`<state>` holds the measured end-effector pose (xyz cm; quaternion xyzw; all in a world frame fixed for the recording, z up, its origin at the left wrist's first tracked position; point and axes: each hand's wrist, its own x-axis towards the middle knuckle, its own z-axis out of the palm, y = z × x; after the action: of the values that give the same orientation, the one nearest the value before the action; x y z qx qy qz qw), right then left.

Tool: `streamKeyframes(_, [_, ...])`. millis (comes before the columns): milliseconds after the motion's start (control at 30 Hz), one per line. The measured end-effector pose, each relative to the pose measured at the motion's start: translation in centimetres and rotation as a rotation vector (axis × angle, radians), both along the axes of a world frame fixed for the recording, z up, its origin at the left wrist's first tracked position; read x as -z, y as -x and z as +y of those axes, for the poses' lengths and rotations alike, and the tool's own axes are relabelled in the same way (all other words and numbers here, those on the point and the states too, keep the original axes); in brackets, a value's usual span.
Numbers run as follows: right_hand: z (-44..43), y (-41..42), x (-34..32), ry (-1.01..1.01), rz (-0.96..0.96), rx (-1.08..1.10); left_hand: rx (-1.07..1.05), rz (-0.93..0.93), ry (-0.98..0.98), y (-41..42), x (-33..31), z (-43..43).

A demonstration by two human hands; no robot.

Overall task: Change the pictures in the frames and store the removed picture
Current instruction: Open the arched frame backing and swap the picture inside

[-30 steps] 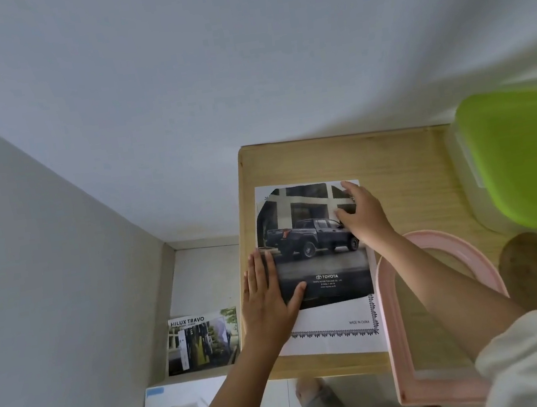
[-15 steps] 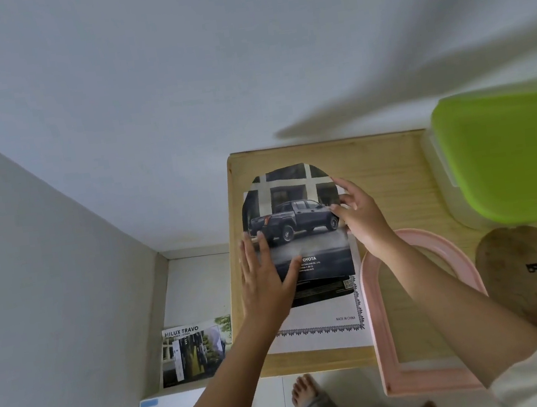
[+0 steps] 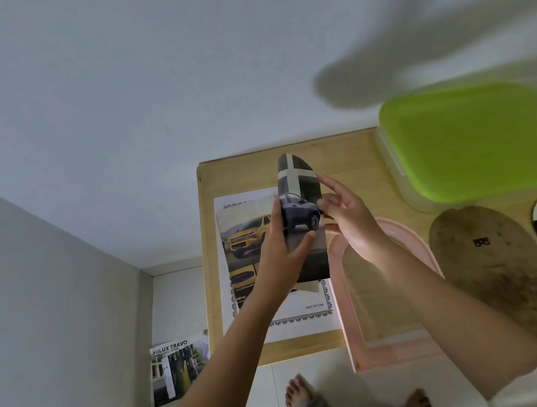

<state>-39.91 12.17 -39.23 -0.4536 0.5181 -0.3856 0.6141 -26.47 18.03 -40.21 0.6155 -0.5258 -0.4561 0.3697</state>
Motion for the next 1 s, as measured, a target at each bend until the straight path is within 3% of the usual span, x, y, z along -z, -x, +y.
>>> streamKeyframes(133, [0.8, 2.1, 0.5, 0.053, 0.079, 0.062, -0.097, 0.406, -0.042, 1.1, -1.2, 0.7])
streamKeyframes(267, [2.2, 4.8, 1.4, 0.003, 0.187, 0.048, -0.169, 0.533, -0.105, 3.0, -1.5, 1.7])
streamKeyframes(433, [4.1, 8.7, 2.0, -0.124, 0.055, 0.04, -0.11, 0.503, -0.144, 6.7, -0.8, 3.2])
streamKeyframes(633, [5.6, 13.8, 2.9, -0.106, 0.149, 0.076, -0.021, 0.395, -0.177, 10.1, 0.3, 5.2])
streamKeyframes(1000, [7.5, 20.4, 5.0, -0.061, 0.338, -0.046, 0.03, 0.174, -0.226, 12.2, 2.7, 7.8])
